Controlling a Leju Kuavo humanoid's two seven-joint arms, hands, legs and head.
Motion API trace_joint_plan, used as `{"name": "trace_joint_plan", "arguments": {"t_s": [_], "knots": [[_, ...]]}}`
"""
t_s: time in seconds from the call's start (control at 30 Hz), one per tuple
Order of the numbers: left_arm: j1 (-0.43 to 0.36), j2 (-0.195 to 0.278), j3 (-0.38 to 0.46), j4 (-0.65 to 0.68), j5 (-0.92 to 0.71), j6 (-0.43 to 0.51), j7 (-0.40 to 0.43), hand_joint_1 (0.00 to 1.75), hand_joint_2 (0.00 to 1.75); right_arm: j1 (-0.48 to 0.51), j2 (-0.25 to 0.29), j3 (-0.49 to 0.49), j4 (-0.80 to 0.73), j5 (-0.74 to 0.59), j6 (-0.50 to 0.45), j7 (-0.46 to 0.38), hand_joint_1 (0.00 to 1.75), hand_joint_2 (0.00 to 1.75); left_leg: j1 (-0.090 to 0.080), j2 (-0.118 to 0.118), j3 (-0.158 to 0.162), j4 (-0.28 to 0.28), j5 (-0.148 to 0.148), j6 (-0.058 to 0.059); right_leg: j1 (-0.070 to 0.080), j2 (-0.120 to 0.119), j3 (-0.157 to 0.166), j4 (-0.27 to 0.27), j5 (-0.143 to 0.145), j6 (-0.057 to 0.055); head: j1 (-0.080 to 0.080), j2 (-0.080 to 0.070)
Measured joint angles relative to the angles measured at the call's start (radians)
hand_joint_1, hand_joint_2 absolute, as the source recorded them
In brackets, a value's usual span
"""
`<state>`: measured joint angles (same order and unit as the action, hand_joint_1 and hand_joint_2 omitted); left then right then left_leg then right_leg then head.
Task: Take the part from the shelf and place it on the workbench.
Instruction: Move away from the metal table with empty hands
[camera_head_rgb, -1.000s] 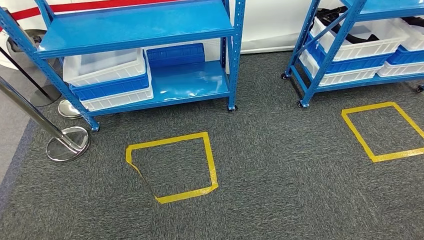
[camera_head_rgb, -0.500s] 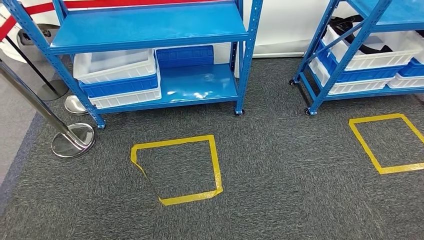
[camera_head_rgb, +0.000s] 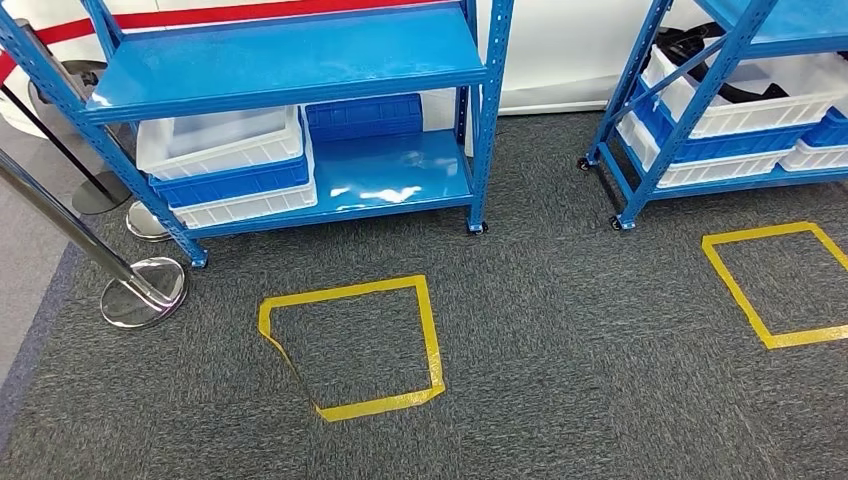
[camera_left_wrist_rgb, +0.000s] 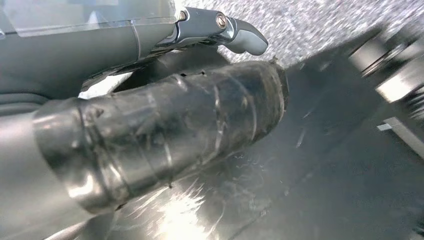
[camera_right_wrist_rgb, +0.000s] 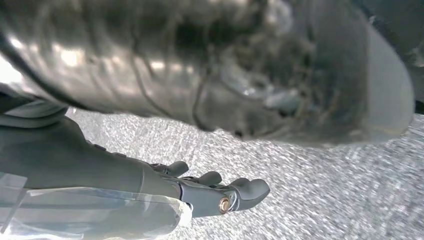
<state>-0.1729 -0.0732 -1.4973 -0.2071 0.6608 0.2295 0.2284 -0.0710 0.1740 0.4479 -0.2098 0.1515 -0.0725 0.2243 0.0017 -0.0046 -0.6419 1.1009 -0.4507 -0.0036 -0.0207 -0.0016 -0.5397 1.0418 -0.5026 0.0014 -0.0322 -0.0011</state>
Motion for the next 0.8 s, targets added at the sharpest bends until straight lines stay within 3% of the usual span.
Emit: {"name": "trace_joint_plan", "arguments": {"t_s": [0.07,0.2,0.27,0.33,0.37,0.4,0.43,0.5,0.53,0.57,0.7,0.73,0.8], "knots": [[-0.002,0.000,0.000,0.000,0.000,0.000,-0.001,0.00,0.00,-0.001,0.000,0.000,0.000,-0.002,0.000,0.000,0.00,0.00,-0.006,0.001,0.029,-0.064,0.012,0.011,0.001,0.000,0.004,-0.002,-0.009,0.012,0.001,0.000],[-0.001,0.000,0.000,0.000,0.001,-0.001,-0.001,0.00,0.00,-0.004,0.000,0.000,0.000,-0.005,-0.001,0.001,0.00,0.00,-0.005,-0.003,0.052,-0.089,0.005,0.031,0.002,-0.002,0.010,0.009,-0.027,0.033,0.004,0.000],[-0.002,0.000,0.000,0.000,0.001,-0.001,-0.002,0.00,0.00,-0.005,0.000,0.000,0.000,-0.006,-0.001,0.001,0.00,0.00,-0.002,-0.002,0.068,-0.100,0.002,0.043,0.002,-0.001,-0.036,0.102,-0.070,0.037,0.007,0.000],[-0.002,0.000,0.000,0.000,0.002,-0.001,-0.002,0.00,0.00,-0.003,-0.001,0.000,0.000,-0.006,-0.001,0.001,0.00,0.00,-0.004,-0.002,0.077,-0.100,-0.008,0.050,0.002,-0.001,-0.118,0.233,-0.116,0.039,0.009,0.000],[-0.001,0.000,0.000,0.000,0.002,-0.001,-0.002,0.00,0.00,-0.002,-0.001,0.000,0.000,-0.007,-0.001,0.002,0.00,0.00,-0.005,-0.003,0.083,-0.099,-0.013,0.052,0.002,-0.001,-0.149,0.273,-0.118,0.040,0.009,0.000],[0.000,0.000,0.000,0.000,0.002,-0.001,-0.002,0.00,0.00,-0.001,-0.002,0.000,0.000,-0.007,-0.001,0.002,0.00,0.00,-0.005,-0.005,0.089,-0.098,-0.019,0.052,0.002,-0.001,-0.164,0.279,-0.100,0.040,0.009,0.000],[0.000,0.000,0.000,0.000,0.002,-0.001,-0.002,0.00,0.00,0.000,-0.003,0.000,0.000,-0.007,-0.001,0.002,0.00,0.00,-0.005,-0.008,0.098,-0.097,-0.026,0.051,0.002,-0.001,-0.160,0.246,-0.063,0.040,0.009,0.000],[0.001,-0.001,0.000,0.000,0.002,-0.002,-0.002,0.00,0.00,0.001,-0.004,0.000,0.000,-0.007,-0.001,0.002,0.00,0.00,-0.007,-0.012,0.115,-0.092,-0.044,0.044,0.002,0.000,-0.113,0.115,0.027,0.035,0.010,0.000],[0.000,-0.002,0.000,0.000,0.002,-0.002,-0.002,0.00,0.00,0.001,-0.005,0.001,0.000,-0.007,-0.001,0.002,0.00,0.00,-0.008,-0.014,0.118,-0.088,-0.053,0.038,0.003,0.001,-0.089,0.059,0.052,0.031,0.009,0.000],[-0.001,-0.002,0.000,0.000,0.002,-0.002,-0.002,0.00,0.00,0.001,-0.005,0.001,0.000,-0.008,-0.001,0.002,0.00,0.00,-0.010,-0.015,0.120,-0.085,-0.060,0.032,0.003,0.002,-0.075,0.025,0.060,0.025,0.009,0.000],[-0.003,-0.002,0.000,0.000,0.002,-0.004,-0.002,0.00,0.00,-0.001,-0.005,0.002,0.000,-0.010,-0.001,0.006,0.00,0.00,-0.010,-0.013,0.122,-0.077,-0.079,0.012,0.004,0.003,-0.058,0.007,0.044,-0.001,0.008,0.000],[-0.003,-0.002,0.000,0.000,0.002,-0.004,-0.002,0.00,0.00,0.000,-0.005,0.002,0.000,-0.012,-0.001,0.007,0.00,0.00,-0.008,-0.011,0.112,-0.049,-0.092,0.005,0.002,0.003,-0.052,0.004,0.040,-0.007,0.007,0.000],[-0.003,-0.002,0.000,0.000,0.002,-0.004,-0.001,0.00,0.00,0.001,-0.005,0.002,0.000,-0.016,-0.001,0.010,0.00,0.00,-0.004,-0.005,0.050,0.067,-0.138,-0.006,0.001,0.001,-0.040,0.001,0.030,-0.015,0.003,0.000]]}}
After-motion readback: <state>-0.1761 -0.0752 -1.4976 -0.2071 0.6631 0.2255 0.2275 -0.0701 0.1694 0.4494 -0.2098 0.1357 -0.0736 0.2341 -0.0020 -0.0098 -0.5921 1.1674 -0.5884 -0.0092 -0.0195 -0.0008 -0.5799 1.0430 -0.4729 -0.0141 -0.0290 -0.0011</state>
